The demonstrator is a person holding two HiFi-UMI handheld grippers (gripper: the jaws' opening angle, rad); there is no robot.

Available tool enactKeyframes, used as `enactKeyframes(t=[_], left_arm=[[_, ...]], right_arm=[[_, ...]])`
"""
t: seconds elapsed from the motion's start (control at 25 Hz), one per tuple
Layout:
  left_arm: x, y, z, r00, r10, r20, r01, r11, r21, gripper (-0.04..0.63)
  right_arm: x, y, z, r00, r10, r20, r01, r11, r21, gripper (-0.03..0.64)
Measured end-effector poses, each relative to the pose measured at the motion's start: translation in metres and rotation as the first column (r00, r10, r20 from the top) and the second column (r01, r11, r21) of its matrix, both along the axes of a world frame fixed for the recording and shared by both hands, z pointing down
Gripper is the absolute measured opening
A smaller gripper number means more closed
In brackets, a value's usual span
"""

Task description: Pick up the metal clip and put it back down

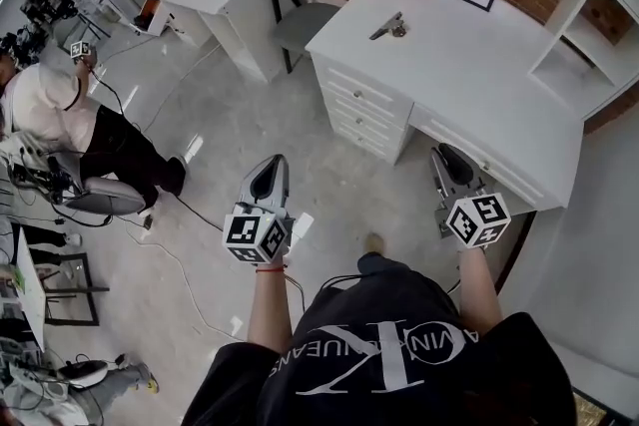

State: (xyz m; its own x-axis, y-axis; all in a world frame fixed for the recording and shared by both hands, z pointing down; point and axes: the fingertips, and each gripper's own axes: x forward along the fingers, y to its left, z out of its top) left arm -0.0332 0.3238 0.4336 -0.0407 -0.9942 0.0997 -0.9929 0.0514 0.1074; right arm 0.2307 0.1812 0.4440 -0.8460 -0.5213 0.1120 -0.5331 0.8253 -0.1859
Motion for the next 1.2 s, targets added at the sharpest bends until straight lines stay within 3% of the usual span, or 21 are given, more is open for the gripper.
enactKeyframes(t=[0.28, 0.8, 1.2], left_arm=[[-0.01, -0.054, 0.001, 1.0, -0.003, 0.013, 0.003, 1.0, 0.003, 0.008], [-0.028, -0.121, 0.016, 0.999, 0.039, -0.016, -0.039, 0.999, -0.013, 0.008], [-0.097, -0.231, 0.01, 0.994, 0.111, -0.002, -0.111, 0.994, -0.012, 0.008]], right_arm=[[-0.016, -0.058, 0.006, 1.0, -0.011, 0.019, 0.012, 1.0, -0.019, 0.049], [-0.048, -0.11, 0.018, 1.0, 0.003, 0.0, -0.003, 0.997, -0.081, 0.049], [-0.103, -0.188, 0.022, 0.996, 0.076, -0.052, -0.081, 0.99, -0.119, 0.049]])
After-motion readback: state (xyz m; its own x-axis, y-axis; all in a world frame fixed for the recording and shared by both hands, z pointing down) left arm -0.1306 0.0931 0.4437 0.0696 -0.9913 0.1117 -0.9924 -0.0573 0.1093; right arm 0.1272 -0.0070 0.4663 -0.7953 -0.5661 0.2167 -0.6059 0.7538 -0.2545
